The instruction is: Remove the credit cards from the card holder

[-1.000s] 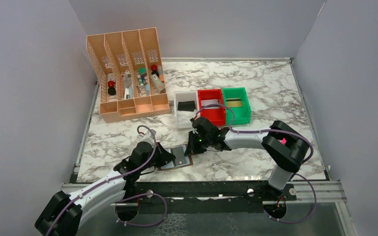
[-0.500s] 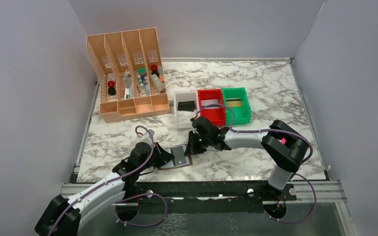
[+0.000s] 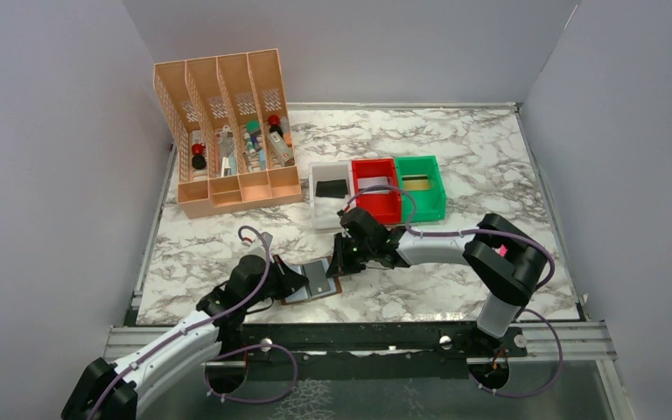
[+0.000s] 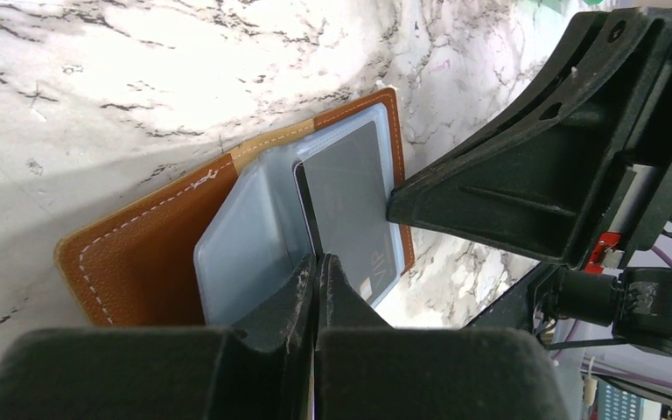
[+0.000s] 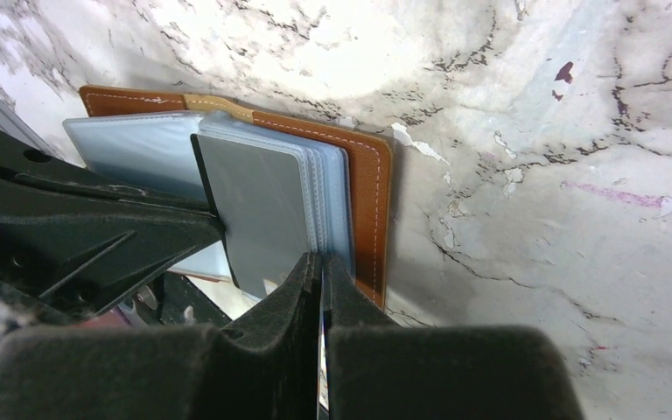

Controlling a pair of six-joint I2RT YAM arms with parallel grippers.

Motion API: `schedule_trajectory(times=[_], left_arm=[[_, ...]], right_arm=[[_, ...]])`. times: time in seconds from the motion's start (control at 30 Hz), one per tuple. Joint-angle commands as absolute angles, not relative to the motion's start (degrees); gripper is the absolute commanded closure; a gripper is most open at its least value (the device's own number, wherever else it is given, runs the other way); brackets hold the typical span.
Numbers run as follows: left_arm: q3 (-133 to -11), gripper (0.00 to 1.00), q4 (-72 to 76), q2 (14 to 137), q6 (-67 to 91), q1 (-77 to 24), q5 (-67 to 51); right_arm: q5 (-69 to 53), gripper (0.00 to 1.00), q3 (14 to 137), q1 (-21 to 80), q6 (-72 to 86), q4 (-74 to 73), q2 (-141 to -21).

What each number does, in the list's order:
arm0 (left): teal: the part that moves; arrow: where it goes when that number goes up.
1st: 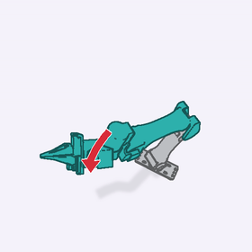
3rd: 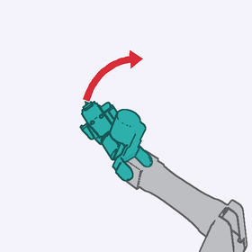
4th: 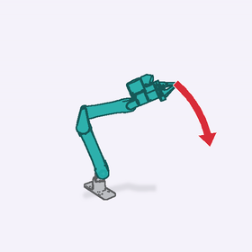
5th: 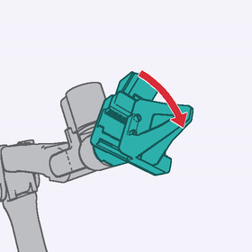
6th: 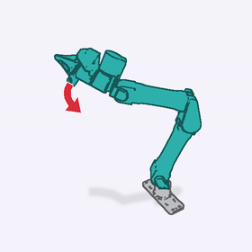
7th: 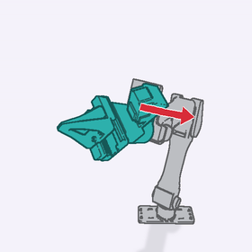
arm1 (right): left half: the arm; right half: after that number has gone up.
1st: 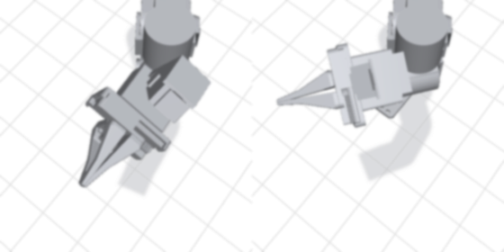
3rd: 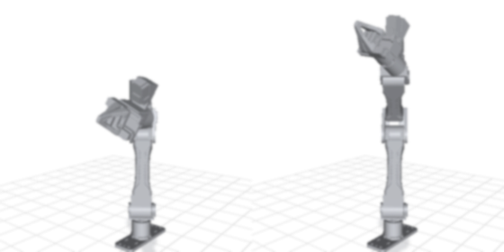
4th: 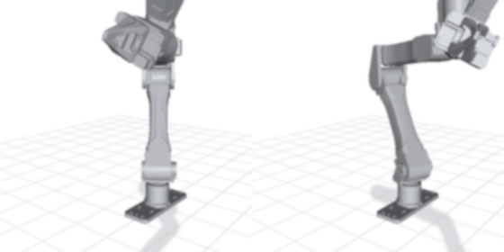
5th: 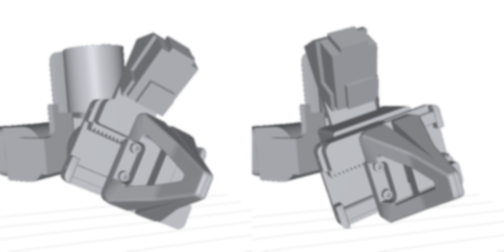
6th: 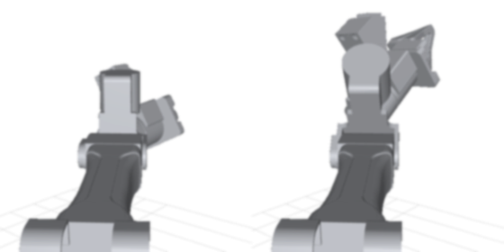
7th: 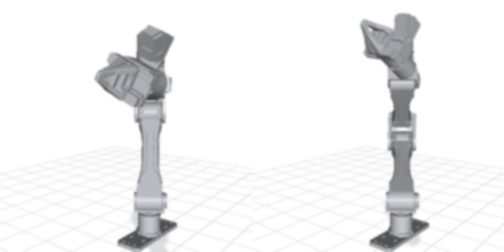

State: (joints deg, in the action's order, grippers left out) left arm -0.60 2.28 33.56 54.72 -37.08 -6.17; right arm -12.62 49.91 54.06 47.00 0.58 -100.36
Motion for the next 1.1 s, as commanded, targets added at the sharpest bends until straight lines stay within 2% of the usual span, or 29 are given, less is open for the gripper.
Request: schedule_trajectory(times=[0.0,0.5,0.63,0.83,1.07], left_arm=[[-0.8,1.00,-3.1,33.1,52.6,-36.8,-4.1],[-2.9,1.00,-9.6,32.0,52.3,-36.8,-0.2],[-4.9,1.00,-15.7,30.3,52.3,-36.8,1.7],[-4.4,1.00,-14.7,27.2,53.7,-36.8,1.1],[-4.1,1.00,-10.9,29.7,52.9,-36.8,-0.1]], right_arm=[[-5.4,0.93,48.4,54.3,45.8,-6.0,-103.9],[-5.0,0.93,48.3,54.3,45.5,-6.2,-102.6],[-4.3,0.93,48.9,54.3,45.1,-7.4,-102.6],[-2.9,0.93,49.1,54.3,45.0,-8.4,-101.3],[-9.5,0.85,50.8,54.3,40.0,-5.8,-97.1]])
